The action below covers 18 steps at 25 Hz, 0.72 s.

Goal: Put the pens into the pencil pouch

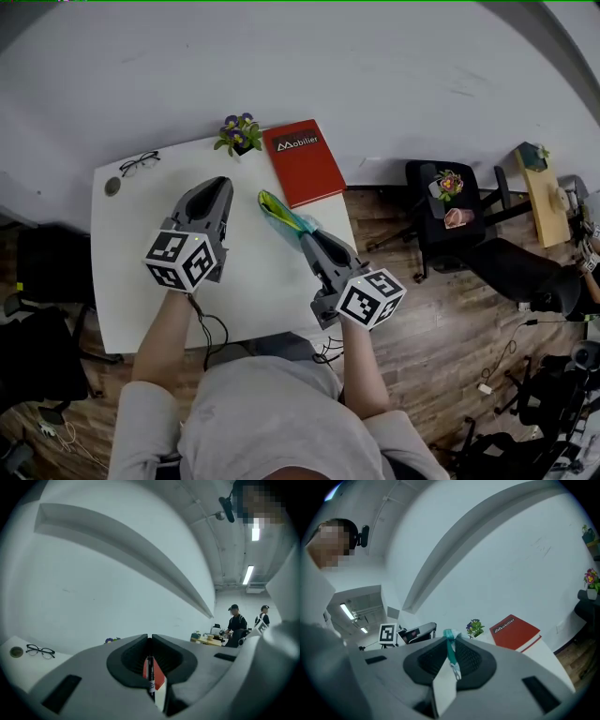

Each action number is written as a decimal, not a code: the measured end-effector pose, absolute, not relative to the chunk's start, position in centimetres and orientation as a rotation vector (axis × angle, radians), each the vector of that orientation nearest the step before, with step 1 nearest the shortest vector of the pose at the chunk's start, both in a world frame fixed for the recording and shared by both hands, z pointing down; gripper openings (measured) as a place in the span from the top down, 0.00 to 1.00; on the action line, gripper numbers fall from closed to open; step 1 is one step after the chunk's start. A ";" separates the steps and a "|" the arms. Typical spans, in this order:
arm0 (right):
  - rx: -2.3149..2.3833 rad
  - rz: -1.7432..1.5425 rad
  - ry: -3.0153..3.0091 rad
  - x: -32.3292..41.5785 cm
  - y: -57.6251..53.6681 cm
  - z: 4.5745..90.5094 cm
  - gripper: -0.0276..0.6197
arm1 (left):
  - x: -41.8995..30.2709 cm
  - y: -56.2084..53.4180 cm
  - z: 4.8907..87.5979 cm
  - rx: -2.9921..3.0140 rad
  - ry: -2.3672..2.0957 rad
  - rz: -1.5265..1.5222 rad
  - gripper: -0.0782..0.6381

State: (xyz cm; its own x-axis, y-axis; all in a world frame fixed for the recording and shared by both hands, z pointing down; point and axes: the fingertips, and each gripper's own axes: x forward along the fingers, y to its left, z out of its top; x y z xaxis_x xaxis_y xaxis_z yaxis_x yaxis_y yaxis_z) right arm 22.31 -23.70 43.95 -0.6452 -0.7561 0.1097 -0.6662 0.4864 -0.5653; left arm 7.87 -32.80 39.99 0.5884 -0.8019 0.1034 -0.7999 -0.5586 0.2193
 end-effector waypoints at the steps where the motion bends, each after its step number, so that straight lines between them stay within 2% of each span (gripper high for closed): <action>1: -1.229 -0.875 2.576 21.6 -23.3 43.8 0.85 | 7.5 -32.0 38.9 2.602 -1.321 -0.046 0.82; 10: -1.124 -0.877 2.607 15.1 -19.3 42.2 0.85 | 4.7 -25.2 29.2 2.780 -1.269 -0.406 0.82; 18: -1.088 -0.874 2.616 11.6 -16.3 41.5 0.85 | 2.8 -21.7 26.1 2.834 -1.248 -0.608 0.82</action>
State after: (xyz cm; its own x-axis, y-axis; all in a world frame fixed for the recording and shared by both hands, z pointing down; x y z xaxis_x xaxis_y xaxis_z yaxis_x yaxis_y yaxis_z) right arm 11.64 -16.29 41.55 -0.7171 -0.6944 0.0594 -0.5906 0.5602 -0.5808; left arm 2.79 -21.70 26.05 0.6129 -0.7075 -0.3518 -0.7130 -0.6871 0.1397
